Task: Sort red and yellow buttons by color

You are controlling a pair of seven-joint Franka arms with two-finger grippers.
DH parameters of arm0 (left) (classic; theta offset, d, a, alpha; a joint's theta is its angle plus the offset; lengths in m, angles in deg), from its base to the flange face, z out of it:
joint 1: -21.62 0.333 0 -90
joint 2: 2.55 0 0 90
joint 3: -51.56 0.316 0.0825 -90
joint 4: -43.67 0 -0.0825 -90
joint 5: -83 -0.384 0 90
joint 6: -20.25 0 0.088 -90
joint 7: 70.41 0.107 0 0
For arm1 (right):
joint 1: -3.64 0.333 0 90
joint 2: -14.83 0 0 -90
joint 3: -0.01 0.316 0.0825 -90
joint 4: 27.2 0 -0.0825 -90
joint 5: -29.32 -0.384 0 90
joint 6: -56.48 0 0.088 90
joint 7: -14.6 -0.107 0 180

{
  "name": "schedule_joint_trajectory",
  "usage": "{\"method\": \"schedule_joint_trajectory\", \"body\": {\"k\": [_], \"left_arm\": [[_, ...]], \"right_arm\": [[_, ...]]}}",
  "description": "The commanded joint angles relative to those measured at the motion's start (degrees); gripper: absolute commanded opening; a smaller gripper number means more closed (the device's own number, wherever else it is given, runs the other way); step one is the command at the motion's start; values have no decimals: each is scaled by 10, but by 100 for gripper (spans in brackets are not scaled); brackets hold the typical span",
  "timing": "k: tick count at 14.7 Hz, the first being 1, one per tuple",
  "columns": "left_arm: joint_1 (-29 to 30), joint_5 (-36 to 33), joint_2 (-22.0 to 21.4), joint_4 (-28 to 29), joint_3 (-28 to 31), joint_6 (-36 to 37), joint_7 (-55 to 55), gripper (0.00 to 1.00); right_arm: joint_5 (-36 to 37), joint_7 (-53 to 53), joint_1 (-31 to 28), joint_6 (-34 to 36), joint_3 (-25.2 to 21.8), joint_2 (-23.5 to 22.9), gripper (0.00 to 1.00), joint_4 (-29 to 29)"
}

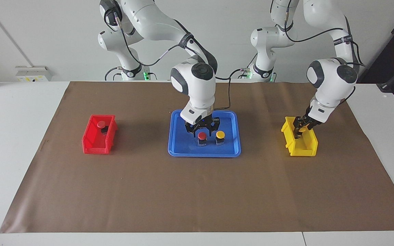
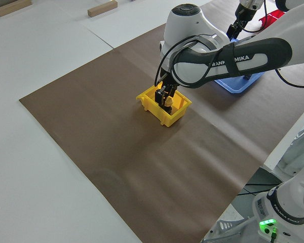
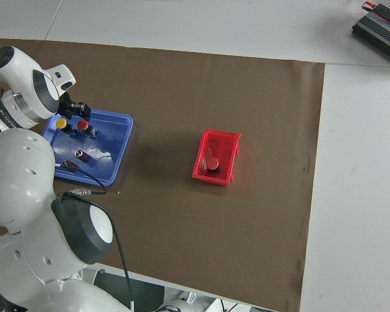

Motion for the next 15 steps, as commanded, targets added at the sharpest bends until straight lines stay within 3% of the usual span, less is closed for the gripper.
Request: {"method": "schedule_joint_trajectory", "body": {"k": [1, 2, 5, 8, 9, 13, 15], "left_arm": [[6, -6, -1, -90, -3, 105, 11, 79], [6, -6, -9, -120, -4, 134, 12, 98], [-1, -6, -24, -232, -3, 248, 16, 100], [-1, -6, -22, -330, -5, 367, 107, 100], [-1, -6, -23, -342, -8, 382, 115, 100], [-2, -6, -26, -351, -18, 377, 111, 100], [-1, -5, -33, -330, -17, 346, 108, 100]], "right_arm": [[3, -12, 6, -31, -2, 6, 70, 29], [3, -12, 6, -37, -2, 8, 70, 36], [5, -12, 4, -53, -2, 12, 69, 53], [5, -12, 3, -72, -2, 14, 66, 70], [5, -11, 3, -76, -2, 17, 61, 76], [6, -8, -1, -57, -3, 17, 22, 64], [-1, 4, -30, 29, -4, 16, 22, -16]]}}
